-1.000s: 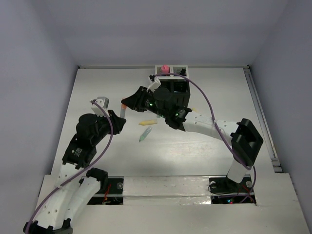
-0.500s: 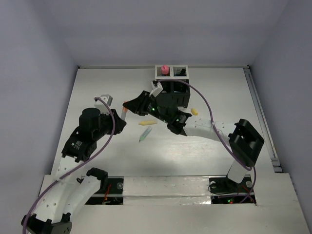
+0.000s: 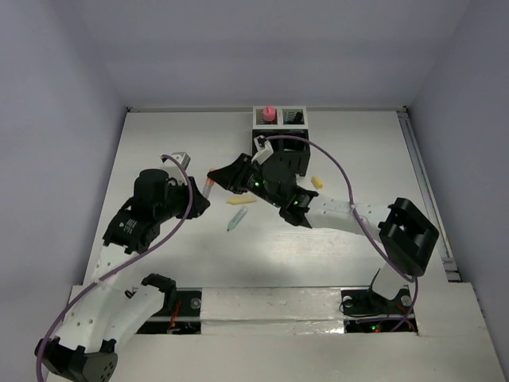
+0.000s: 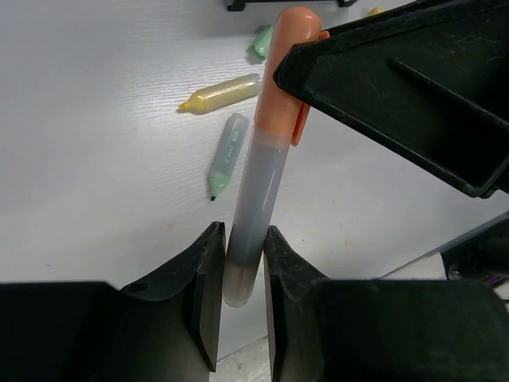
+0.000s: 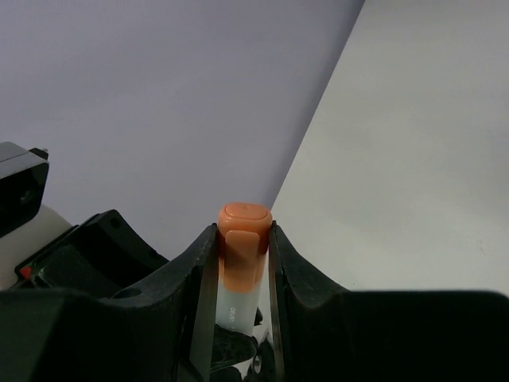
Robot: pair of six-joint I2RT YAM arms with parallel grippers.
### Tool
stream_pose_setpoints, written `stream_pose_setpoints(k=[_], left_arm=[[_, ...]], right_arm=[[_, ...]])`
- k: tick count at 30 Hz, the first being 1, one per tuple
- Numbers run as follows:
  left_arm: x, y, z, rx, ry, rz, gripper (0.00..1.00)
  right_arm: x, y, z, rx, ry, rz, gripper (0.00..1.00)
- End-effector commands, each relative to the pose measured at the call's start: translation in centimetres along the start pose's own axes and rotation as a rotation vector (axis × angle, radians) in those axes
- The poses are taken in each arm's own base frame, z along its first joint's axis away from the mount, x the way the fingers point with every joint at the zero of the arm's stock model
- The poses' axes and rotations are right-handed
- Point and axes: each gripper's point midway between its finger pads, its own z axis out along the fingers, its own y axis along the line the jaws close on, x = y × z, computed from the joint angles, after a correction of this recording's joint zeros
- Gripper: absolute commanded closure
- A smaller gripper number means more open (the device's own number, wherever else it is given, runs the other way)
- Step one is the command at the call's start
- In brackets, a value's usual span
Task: Sort the stationery into containers
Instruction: Close the pen cap on the pen, then place the pen in the storage box.
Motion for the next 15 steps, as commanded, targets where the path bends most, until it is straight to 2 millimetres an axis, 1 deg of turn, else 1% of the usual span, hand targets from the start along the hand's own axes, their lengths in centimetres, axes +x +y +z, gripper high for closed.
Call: stream_pose_setpoints(k=[1, 2, 3, 4, 5, 6, 7, 8, 9, 10, 11, 12, 13, 14, 15], left_arm=[[-15.2, -4.1, -4.2, 0.109, -0.588, 0.029, 1.0], [-14.1, -3.9, -3.5, 0.118, -0.552, 0.033, 0.97], [-13.2, -4.0, -3.4, 0.128, -0.528, 0.038, 0.94], [-12.2, -4.2, -3.2, 0.151, -0.499, 0.045, 0.86], [-11.0, -3.8, -2.6, 0.15, -0.467, 0.042, 0.81], [-10.2, -3.6, -2.7, 0.15, -0.449, 0.043, 0.76], [-9.1, -3.3, -2.1, 0.148, -0.418, 0.044, 0.66], [-8.6, -3.1, -2.0, 0.147, -0.407, 0.046, 0.62], [-7.9, -3.0, -2.1, 0.145, -0.393, 0.05, 0.58], [-7.6, -2.9, -2.0, 0.144, -0.385, 0.053, 0.5], [-6.9, -2.6, -1.7, 0.138, -0.37, 0.059, 0.46], [-6.8, -2.6, -2.0, 0.14, -0.375, 0.064, 0.4], [-6.7, -2.4, -2.0, 0.136, -0.38, 0.065, 0.37], [-6.2, -2.1, -1.7, 0.13, -0.374, 0.066, 0.36], [-6.2, -2.0, -1.9, 0.128, -0.388, 0.07, 0.34]], right_arm=[[9.0, 1.1, -5.2, -0.037, 0.404, -0.053, 1.0], [7.1, 1.4, -4.9, -0.039, 0.357, -0.059, 1.0], [4.1, 1.0, -4.4, -0.028, 0.281, -0.061, 1.0], [2.0, 1.8, -4.6, -0.041, 0.222, -0.065, 1.0], [-0.2, 2.2, -4.5, -0.04, 0.16, -0.081, 1.0], [-2.2, 2.0, -4.3, -0.016, 0.094, -0.091, 1.0], [-5.5, 1.7, -4.3, 0.013, 0.002, -0.111, 1.0], [-6.4, 1.2, -4.4, 0.024, -0.016, -0.117, 1.0], [-8.3, 1.0, -4.4, 0.041, -0.064, -0.122, 1.0], [-10.8, -0.3, -4.5, 0.071, -0.112, -0.121, 1.0], [-12.1, -1.0, -4.6, 0.086, -0.138, -0.12, 1.0], [-13.2, -1.5, -4.7, 0.088, -0.15, -0.117, 1.0], [-14.4, -1.8, -4.9, 0.088, -0.172, -0.119, 1.0], [-16.1, -2.6, -5.3, 0.11, -0.208, -0.13, 1.0], [-17.3, -3.3, -5.6, 0.146, -0.244, -0.146, 1.0]])
